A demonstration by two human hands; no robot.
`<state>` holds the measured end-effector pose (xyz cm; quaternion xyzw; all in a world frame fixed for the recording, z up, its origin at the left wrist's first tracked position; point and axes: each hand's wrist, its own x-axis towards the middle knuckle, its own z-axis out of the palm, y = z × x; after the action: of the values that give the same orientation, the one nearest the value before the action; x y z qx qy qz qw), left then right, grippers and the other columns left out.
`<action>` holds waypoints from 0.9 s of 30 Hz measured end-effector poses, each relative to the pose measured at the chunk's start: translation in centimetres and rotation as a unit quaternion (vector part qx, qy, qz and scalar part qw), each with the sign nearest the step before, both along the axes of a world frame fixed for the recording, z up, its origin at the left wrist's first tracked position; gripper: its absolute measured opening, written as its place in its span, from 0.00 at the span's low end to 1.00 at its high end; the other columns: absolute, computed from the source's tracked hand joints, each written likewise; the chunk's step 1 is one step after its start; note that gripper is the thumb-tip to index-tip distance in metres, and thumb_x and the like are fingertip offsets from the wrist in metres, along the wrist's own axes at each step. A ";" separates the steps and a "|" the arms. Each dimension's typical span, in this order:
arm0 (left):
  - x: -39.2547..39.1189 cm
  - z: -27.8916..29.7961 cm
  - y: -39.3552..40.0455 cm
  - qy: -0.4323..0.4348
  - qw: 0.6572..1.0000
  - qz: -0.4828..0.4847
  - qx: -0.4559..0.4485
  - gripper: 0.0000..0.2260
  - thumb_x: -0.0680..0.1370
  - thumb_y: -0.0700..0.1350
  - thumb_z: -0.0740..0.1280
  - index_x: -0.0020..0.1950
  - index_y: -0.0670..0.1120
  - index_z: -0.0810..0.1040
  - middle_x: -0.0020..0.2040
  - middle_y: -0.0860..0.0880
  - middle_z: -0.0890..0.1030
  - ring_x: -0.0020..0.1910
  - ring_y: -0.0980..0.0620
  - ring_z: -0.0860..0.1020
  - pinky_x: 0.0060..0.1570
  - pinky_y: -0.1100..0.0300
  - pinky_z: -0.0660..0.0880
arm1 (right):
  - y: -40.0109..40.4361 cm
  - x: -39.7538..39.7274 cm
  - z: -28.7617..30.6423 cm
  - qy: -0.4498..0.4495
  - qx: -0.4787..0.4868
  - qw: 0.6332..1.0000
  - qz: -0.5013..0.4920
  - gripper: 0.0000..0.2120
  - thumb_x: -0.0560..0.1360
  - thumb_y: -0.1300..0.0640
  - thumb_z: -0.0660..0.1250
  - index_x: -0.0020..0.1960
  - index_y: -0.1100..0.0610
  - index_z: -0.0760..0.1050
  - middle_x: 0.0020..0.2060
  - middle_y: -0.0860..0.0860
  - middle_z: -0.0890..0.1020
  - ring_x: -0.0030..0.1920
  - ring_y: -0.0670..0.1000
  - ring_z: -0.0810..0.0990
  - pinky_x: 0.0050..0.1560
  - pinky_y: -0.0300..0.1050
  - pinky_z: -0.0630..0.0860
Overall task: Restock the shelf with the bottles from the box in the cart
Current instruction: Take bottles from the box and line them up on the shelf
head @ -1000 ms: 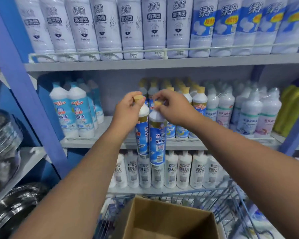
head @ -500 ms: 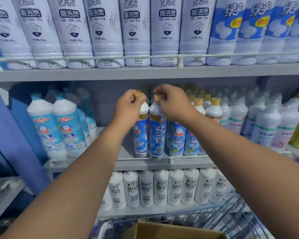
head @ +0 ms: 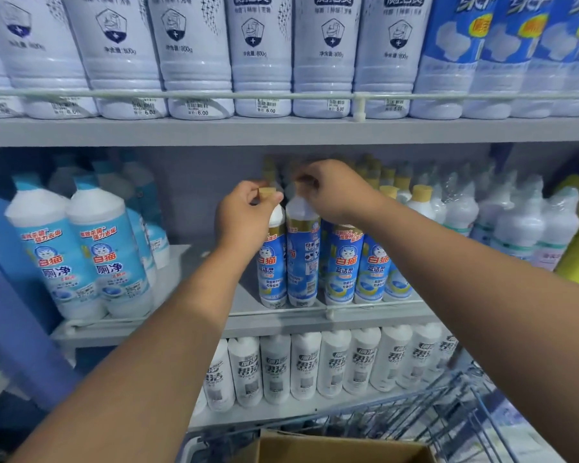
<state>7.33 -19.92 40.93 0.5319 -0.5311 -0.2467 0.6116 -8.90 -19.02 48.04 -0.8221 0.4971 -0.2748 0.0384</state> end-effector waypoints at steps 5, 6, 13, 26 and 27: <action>0.1 0.0 0.5 -0.079 0.997 -0.014 0.006 0.12 0.74 0.54 0.73 0.55 0.55 0.79 0.47 0.56 0.83 0.46 0.59 0.81 0.44 0.60 0.79 | -0.4 -0.6 0.2 0.079 0.046 0.996 -0.005 0.14 0.80 0.60 0.59 0.60 0.54 0.79 0.57 0.54 0.81 0.54 0.55 0.79 0.56 0.52 0.77; 0.2 -0.1 0.6 -0.092 0.995 -0.017 0.015 0.15 0.75 0.56 0.72 0.59 0.53 0.78 0.47 0.56 0.82 0.45 0.60 0.80 0.41 0.61 0.77 | -0.4 -0.6 0.5 0.098 0.051 0.994 -0.010 0.14 0.80 0.60 0.58 0.60 0.53 0.79 0.58 0.53 0.81 0.55 0.55 0.78 0.56 0.51 0.76; 0.4 -1.4 2.0 -0.101 0.991 -0.060 0.069 0.15 0.77 0.49 0.68 0.63 0.57 0.76 0.46 0.61 0.79 0.44 0.65 0.77 0.40 0.64 0.74 | -0.6 -0.9 1.6 0.184 0.049 0.980 -0.063 0.17 0.75 0.41 0.67 0.57 0.50 0.76 0.49 0.49 0.79 0.50 0.53 0.76 0.45 0.46 0.72; 0.4 -1.4 2.2 -0.112 0.988 -0.069 0.077 0.22 0.76 0.55 0.72 0.68 0.55 0.72 0.55 0.58 0.76 0.51 0.57 0.77 0.46 0.60 0.77 | -0.9 -1.8 1.6 0.159 0.092 0.983 -0.024 0.15 0.78 0.52 0.67 0.64 0.47 0.76 0.58 0.51 0.79 0.55 0.55 0.76 0.50 0.45 0.71; 0.3 -1.6 2.4 -0.100 0.989 -0.076 0.075 0.22 0.76 0.53 0.72 0.68 0.55 0.72 0.54 0.59 0.76 0.50 0.59 0.78 0.44 0.62 0.76 | -0.8 -1.9 1.6 0.153 0.093 0.984 -0.021 0.15 0.78 0.52 0.67 0.65 0.47 0.76 0.59 0.51 0.79 0.56 0.54 0.76 0.51 0.44 0.71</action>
<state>7.62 -17.49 39.30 0.5561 -0.6089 -0.2768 0.4933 -10.77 -19.85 49.65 -0.8365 0.5379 -0.0994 0.0323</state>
